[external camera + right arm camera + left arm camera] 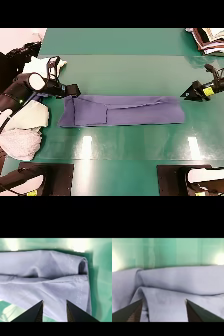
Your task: Fold the shirts.
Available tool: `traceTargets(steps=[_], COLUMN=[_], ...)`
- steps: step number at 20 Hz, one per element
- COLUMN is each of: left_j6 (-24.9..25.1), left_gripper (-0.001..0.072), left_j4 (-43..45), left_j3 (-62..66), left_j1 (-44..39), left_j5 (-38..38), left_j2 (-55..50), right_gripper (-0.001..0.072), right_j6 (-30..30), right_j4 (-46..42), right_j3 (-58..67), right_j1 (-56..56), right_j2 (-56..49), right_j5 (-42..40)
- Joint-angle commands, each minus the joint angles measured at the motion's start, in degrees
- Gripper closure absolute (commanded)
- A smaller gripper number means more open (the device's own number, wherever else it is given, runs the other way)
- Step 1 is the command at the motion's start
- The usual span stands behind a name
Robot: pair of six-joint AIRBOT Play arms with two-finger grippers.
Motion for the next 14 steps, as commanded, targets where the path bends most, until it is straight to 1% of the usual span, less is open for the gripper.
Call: traceTargets(steps=[1,2,3,4,5,7,8,10,11,12,13,14], left_j6=[1.0,1.1,1.9,2.6,3.8,4.0,4.0,3.9,3.5,3.6,3.7,4.7], left_gripper=[0.0113,0.0339,0.0554,0.0678,0.0681,0.0682,0.0682,0.0682,0.0682,0.0682,0.0682,0.0682], left_j4=[-0.3,-1.2,-2.7,-4.8,-6.8,-7.4,-7.5,-8.8,-10.8,-13.2,-15.4,-17.3], left_j3=[4.5,5.4,5.6,5.6,5.6,5.6,5.6,5.6,5.6,5.7,6.0,6.6], left_j1=[0.0,0.0,0.0,0.0,-0.4,-2.7,-4.2,-7.1,-8.4,-9.6,-10.9,-12.1], left_j5=[-5.7,-6.9,-7.1,-7.1,-7.1,-6.8,-6.4,-6.3,-5.9,-5.0,-3.7,-2.7], left_j2=[-0.3,-0.3,-0.3,-0.3,-0.4,-0.8,-1.2,-2.9,-4.3,-5.9,-8.0,-9.9], right_gripper=[0.0357,0.0181,0.0074,0.0076,0.0081,0.0092,0.0141,0.0141,0.0142,0.0193,0.0336,0.0506], right_j6=[-4.7,-5.6,-5.6,-5.9,-6.7,-9.1,-9.7,-9.9,-9.9,-9.9,-10.2,-10.9], right_j4=[2.3,2.3,2.3,2.4,2.8,5.6,6.8,7.3,7.2,7.2,7.2,7.3], right_j3=[-2.3,-4.8,-7.2,-9.7,-11.8,-14.6,-15.0,-15.1,-15.1,-15.1,-15.1,-15.1], right_j1=[-5.1,-6.8,-8.2,-9.4,-10.0,-9.7,-8.9,-5.9,-4.2,-2.7,-1.5,-0.6], right_j2=[-0.4,-0.2,-0.2,-0.8,-1.7,-4.1,-5.2,-6.4,-6.5,-6.5,-6.5,-6.4], right_j5=[2.8,2.2,1.4,0.7,0.3,-0.1,-0.3,-1.1,-2.1,-3.0,-3.6,-3.5])
